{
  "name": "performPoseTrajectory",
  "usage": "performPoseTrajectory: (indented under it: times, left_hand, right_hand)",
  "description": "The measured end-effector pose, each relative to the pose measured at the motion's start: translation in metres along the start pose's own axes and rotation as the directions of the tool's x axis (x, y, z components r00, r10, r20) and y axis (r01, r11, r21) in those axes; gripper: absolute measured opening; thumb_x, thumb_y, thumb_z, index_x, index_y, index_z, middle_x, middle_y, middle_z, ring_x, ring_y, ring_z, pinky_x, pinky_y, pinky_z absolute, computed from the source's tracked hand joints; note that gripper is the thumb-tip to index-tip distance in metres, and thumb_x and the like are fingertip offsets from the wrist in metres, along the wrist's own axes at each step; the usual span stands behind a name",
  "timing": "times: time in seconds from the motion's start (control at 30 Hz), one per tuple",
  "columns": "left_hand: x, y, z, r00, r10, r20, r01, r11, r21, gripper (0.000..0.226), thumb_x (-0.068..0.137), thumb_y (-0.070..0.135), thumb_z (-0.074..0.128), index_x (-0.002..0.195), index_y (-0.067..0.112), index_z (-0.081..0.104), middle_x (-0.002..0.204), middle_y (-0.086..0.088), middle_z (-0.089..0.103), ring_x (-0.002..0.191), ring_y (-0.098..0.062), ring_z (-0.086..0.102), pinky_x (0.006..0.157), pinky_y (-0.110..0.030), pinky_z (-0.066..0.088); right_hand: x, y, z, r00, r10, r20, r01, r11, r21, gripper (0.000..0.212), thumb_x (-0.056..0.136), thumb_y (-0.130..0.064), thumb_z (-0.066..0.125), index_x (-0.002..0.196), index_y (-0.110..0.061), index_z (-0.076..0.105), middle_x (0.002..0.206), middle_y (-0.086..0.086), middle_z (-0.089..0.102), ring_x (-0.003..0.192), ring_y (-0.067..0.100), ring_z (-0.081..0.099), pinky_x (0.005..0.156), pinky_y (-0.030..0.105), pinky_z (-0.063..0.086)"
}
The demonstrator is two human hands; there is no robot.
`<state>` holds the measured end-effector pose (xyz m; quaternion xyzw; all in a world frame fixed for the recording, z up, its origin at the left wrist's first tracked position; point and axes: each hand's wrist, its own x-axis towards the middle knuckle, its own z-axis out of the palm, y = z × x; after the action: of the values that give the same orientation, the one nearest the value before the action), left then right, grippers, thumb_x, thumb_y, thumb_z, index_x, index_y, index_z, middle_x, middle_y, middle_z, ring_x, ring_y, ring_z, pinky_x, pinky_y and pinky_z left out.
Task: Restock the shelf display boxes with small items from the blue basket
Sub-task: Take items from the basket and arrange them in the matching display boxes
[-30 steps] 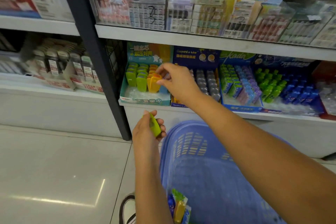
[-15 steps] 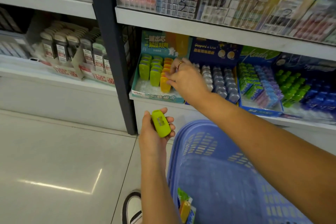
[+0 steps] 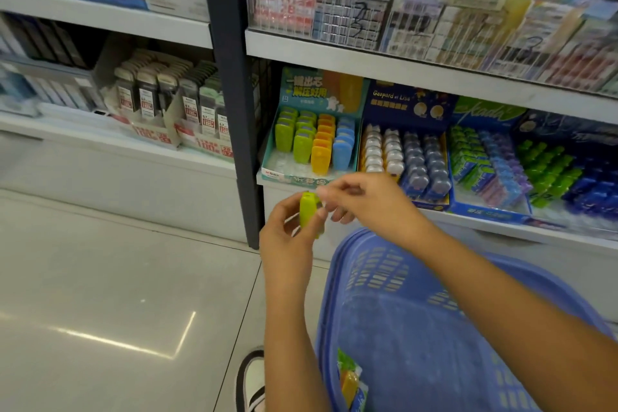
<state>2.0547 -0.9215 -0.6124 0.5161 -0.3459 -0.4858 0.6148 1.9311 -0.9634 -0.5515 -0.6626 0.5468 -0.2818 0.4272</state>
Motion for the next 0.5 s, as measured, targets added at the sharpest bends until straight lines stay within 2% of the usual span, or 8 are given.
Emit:
performPoseTrajectory:
  times: [0.1,0.23,0.37,0.5]
  left_hand:
    - [-0.001,0.002,0.000,0.989,0.145,-0.022,-0.140,0.978,0.153,0.031,0.079,0.021,0.074,0.108,0.028,0.065,0.103,0.010,0.068,0.096,-0.005,0.064,0.079,-0.019,0.053]
    - [0.001,0.003,0.000,0.948,0.312,-0.059,-0.279,0.908,0.313,0.038,0.080,0.018,0.074,0.108,0.040,0.061,0.108,0.014,0.062,0.102,0.003,0.057,0.082,-0.005,0.044]
    - [0.009,0.006,0.002,0.936,0.347,-0.065,-0.312,0.899,0.308,0.040,0.079,0.014,0.074,0.111,0.034,0.062,0.108,0.012,0.062,0.104,-0.001,0.059,0.086,-0.009,0.047]
    - [0.018,0.012,0.009,0.947,0.320,-0.038,-0.301,0.920,0.251,0.037,0.085,0.019,0.070,0.118,0.033,0.060,0.114,0.016,0.061,0.106,0.005,0.057,0.090,-0.011,0.047]
  right_hand:
    - [-0.006,0.001,0.007,0.993,0.114,0.024,-0.117,0.983,0.144,0.011,0.077,-0.022,0.075,0.086,-0.019,0.069,0.080,0.003,0.073,0.073,0.014,0.069,0.067,0.019,0.057]
    - [-0.003,-0.003,0.013,0.983,0.181,0.043,-0.186,0.947,0.263,0.021,0.080,-0.015,0.073,0.098,-0.005,0.067,0.090,0.014,0.072,0.076,0.017,0.068,0.069,0.019,0.055]
    - [0.006,-0.007,0.020,0.990,0.138,0.000,-0.133,0.952,0.276,0.019,0.089,-0.017,0.063,0.103,-0.005,0.061,0.094,0.015,0.067,0.083,0.018,0.064,0.082,0.032,0.055]
    - [0.023,-0.018,0.021,0.986,0.086,-0.143,-0.037,0.947,0.319,0.015,0.100,-0.026,0.042,0.110,-0.016,0.048,0.103,0.016,0.061,0.087,0.028,0.065,0.073,0.033,0.059]
